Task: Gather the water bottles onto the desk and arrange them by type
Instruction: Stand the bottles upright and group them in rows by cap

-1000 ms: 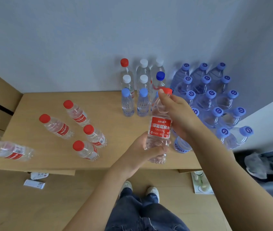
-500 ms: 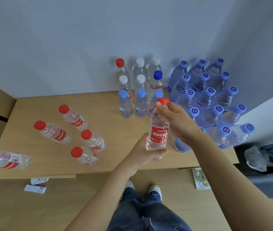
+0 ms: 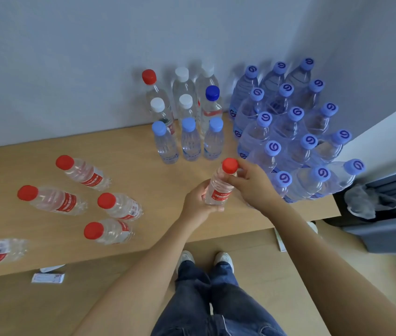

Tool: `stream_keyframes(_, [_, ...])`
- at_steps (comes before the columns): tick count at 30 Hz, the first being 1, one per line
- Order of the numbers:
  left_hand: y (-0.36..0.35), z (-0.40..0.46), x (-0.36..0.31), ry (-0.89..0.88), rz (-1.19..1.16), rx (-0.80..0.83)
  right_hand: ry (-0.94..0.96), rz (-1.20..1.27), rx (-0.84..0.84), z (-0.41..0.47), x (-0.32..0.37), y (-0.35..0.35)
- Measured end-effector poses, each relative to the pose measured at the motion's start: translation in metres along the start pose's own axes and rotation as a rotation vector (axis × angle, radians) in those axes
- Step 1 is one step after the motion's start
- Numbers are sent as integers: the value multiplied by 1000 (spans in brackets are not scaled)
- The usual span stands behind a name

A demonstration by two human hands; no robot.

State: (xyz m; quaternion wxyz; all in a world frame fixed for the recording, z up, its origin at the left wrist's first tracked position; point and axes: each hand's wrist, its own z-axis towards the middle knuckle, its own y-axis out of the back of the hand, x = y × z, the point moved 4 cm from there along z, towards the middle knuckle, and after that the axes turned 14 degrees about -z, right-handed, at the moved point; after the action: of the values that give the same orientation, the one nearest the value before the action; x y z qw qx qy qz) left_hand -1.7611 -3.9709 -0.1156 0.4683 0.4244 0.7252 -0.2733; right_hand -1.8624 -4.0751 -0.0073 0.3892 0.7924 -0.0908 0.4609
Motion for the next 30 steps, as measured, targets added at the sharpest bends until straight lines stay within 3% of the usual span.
stream_keyframes(9, [-10, 23, 21, -6, -66, -57, 18, -79, -39, 9, -12, -14])
stream_keyframes(20, [-10, 55, -5, -117, 12, -172, 36, -156, -170, 39, -7, -6])
stream_keyframes(30, [-7, 78, -12, -71, -90, -213, 41, -198, -180, 68, -3, 1])
